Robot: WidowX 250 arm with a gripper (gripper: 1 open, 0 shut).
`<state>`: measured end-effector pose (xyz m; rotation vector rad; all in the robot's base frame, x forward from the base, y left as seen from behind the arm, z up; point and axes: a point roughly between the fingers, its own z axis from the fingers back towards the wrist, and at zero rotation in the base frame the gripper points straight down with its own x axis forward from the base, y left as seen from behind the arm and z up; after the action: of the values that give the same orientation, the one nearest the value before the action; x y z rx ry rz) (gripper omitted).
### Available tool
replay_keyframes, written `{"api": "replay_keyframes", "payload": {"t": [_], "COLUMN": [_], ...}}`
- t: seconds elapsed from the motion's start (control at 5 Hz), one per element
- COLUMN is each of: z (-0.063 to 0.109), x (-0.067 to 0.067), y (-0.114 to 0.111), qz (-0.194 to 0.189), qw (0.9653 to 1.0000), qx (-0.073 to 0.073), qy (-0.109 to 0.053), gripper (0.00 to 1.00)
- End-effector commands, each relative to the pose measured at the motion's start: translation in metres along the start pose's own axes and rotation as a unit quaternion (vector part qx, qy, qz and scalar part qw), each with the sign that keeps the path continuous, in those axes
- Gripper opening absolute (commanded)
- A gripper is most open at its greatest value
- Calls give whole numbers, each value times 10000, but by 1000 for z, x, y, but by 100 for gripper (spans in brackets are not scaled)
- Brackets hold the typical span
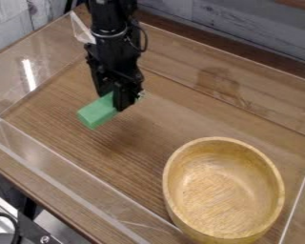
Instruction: Remove the green block from inside the brown bowl and put it on the table
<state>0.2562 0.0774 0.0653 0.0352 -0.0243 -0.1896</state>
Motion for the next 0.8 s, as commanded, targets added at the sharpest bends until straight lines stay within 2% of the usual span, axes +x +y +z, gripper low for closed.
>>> {"api": "replay_keyframes", "payload": {"t": [0.0,0.2,0.6], "z": [10,6,3], "x": [13,14,18], "y": [8,9,11], "qz": [34,51,44], "qw": [9995,9995,9995], "qx": [115,92,12], "qy": [-293,-308,-327], "gripper": [0,100,100]}}
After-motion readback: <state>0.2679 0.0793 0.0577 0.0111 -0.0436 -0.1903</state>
